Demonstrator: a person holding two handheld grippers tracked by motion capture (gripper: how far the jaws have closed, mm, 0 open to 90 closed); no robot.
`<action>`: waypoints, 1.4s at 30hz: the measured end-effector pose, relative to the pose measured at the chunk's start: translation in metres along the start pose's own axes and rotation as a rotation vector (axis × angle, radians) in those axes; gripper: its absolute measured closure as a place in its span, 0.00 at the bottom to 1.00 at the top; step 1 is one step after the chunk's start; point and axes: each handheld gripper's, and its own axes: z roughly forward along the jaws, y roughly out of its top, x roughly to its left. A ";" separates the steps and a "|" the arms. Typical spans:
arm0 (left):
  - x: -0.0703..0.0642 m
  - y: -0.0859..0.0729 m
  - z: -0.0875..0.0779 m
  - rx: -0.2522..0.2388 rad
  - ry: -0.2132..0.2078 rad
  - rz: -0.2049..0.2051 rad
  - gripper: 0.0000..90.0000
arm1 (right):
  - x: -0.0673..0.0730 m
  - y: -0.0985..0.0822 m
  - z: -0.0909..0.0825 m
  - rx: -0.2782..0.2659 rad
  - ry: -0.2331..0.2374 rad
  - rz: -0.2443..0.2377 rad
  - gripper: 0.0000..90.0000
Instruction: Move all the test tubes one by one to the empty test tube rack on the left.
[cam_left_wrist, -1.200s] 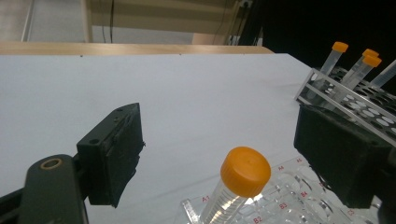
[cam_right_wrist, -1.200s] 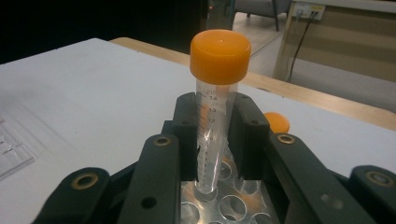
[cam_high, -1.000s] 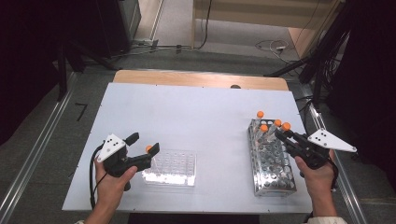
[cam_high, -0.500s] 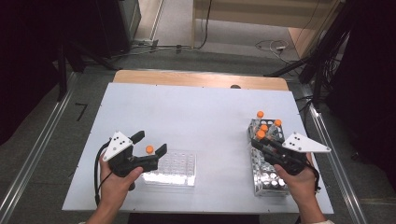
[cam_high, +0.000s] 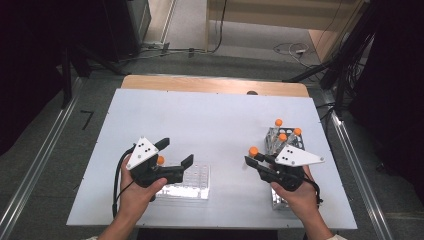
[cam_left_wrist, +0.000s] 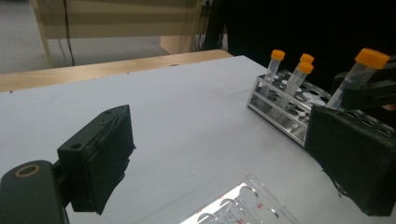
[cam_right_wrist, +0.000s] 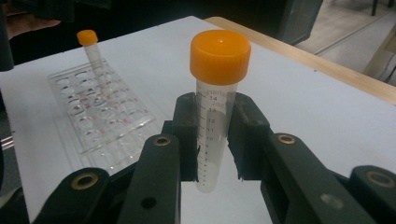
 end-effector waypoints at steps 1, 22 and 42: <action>-0.001 0.001 0.001 0.003 -0.006 0.004 0.10 | 0.004 0.002 0.004 0.003 0.013 -0.007 0.80; -0.036 0.009 0.036 0.018 -0.110 0.059 0.10 | 0.022 0.011 0.030 0.058 0.063 -0.028 0.80; -0.056 0.007 0.059 0.024 -0.180 0.080 0.23 | 0.029 0.008 0.046 0.090 0.094 -0.034 0.80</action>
